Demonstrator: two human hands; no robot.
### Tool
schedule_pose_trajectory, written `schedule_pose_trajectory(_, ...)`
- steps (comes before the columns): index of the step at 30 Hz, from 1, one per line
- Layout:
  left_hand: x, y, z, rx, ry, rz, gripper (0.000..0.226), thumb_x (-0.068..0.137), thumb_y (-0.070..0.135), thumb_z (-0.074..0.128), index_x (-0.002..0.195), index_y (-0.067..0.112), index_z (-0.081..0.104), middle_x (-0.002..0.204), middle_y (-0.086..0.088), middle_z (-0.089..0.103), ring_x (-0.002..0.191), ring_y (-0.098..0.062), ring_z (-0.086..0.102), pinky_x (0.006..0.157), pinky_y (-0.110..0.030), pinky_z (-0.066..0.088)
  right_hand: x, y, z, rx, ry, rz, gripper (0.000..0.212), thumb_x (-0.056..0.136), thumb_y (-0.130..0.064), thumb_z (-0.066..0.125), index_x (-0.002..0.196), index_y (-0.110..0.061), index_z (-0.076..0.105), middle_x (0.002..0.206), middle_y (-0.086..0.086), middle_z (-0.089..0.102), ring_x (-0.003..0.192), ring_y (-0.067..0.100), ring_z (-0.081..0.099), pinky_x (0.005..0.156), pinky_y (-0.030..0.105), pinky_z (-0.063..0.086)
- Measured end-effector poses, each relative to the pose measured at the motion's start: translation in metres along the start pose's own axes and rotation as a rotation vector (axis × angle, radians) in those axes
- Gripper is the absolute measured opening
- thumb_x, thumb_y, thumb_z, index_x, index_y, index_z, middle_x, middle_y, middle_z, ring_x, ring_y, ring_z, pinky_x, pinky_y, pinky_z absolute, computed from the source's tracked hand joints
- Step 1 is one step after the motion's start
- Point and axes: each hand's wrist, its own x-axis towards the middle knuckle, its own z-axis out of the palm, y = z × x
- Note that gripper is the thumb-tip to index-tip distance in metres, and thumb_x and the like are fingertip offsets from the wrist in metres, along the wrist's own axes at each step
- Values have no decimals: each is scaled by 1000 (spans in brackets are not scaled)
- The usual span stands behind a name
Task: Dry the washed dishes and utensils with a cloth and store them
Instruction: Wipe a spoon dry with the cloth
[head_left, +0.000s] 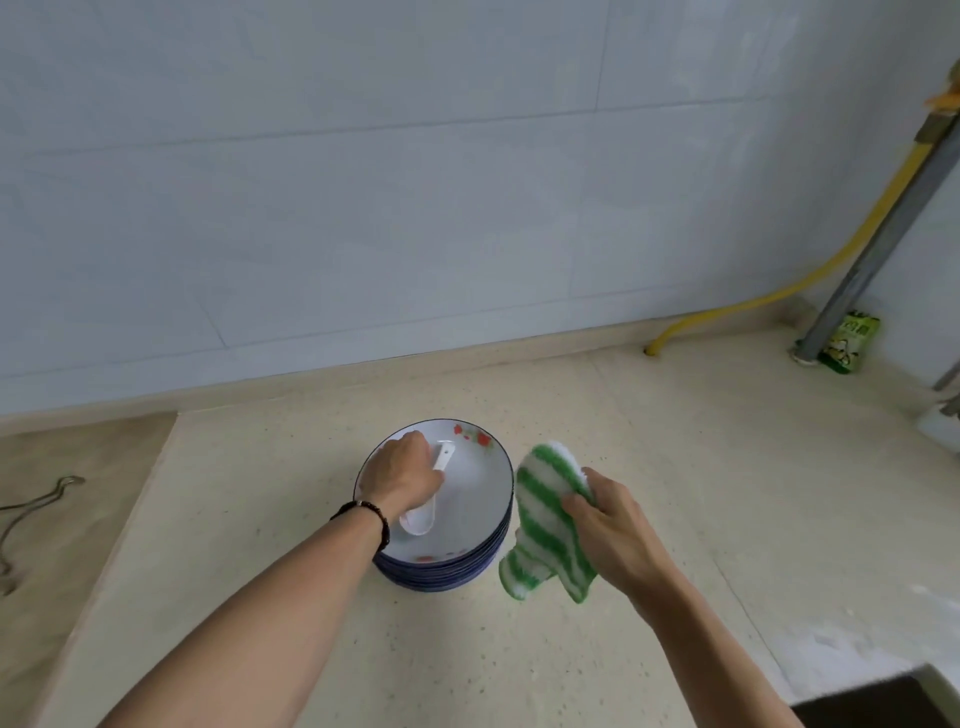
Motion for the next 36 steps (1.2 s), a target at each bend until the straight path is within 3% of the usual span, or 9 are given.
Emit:
schedule_pose_trajectory(4, 2, 3, -6, -18, -37, -16, 33, 93, 16, 57, 64, 15, 41, 66, -3, 49, 66, -27, 50, 52, -29, 31, 4, 0, -12, 64, -1, 11, 23, 100, -5, 39, 96, -2, 62, 95, 21, 69, 89, 34, 69, 78, 49, 58)
schedule_pose_trajectory(8, -17, 14, -34, -205, 51, -9, 23, 96, 20, 60, 76, 8, 58, 73, -7, 59, 65, -23, 52, 56, -29, 35, 8, -15, -16, 160, -44, -15, 25, 102, -7, 40, 105, -2, 65, 101, 26, 69, 95, 41, 68, 87, 55, 56)
schedule_pose_trajectory(12, -40, 23, -72, -461, 126, 71, 8, 92, 21, 69, 91, 13, 72, 81, 0, 68, 74, -19, 62, 58, -25, 42, 9, -43, -5, 320, -165, -34, 29, 105, -18, 44, 98, -30, 70, 103, 7, 74, 99, 28, 69, 96, 49, 54)
schedule_pose_trajectory(17, -58, 31, -104, -583, 107, 187, 5, 87, 5, 70, 86, 8, 74, 70, 4, 68, 60, -6, 56, 58, -18, 42, 9, -69, 25, 487, -429, -20, 38, 98, -45, 46, 104, -17, 71, 103, 2, 71, 100, 18, 65, 96, 38, 49)
schedule_pose_trajectory(19, -62, 27, -114, -625, 125, 207, 10, 87, -3, 65, 85, 3, 72, 71, -1, 66, 61, -11, 54, 56, -18, 43, 11, -74, 29, 554, -393, -37, 34, 93, -41, 57, 107, -17, 75, 109, -2, 74, 107, 15, 67, 101, 38, 48)
schedule_pose_trajectory(24, -76, 23, -126, -749, 53, 308, 27, 89, -13, 57, 86, 10, 72, 70, 7, 67, 60, -4, 58, 58, -16, 46, 13, -82, 35, 276, -241, -289, 35, 95, -16, 68, 125, -27, 54, 112, -1, 69, 97, 13, 70, 78, 27, 60)
schedule_pose_trajectory(28, -83, 23, -137, -744, -51, 300, 23, 87, -10, 62, 85, 11, 71, 69, 6, 66, 64, -8, 60, 57, -19, 48, 15, -91, 41, 57, -240, -374, 9, 102, -16, 54, 101, -19, 63, 95, -3, 70, 88, 11, 68, 83, 30, 58)
schedule_pose_trajectory(31, -85, 17, -158, -653, -106, 249, 16, 81, -2, 73, 80, 14, 73, 68, 5, 68, 62, -7, 62, 56, -19, 48, 18, -102, 34, -157, -289, -456, 12, 104, -15, 49, 99, -21, 59, 90, -9, 63, 80, 5, 60, 71, 19, 51)
schedule_pose_trajectory(36, -85, 13, -172, -264, 80, 317, 21, 77, 11, 78, 67, 21, 63, 64, 6, 62, 63, -14, 58, 58, -25, 46, 29, -119, 15, -476, -381, -490, 7, 101, -20, 52, 102, -20, 59, 96, -3, 65, 88, 17, 63, 76, 32, 53)
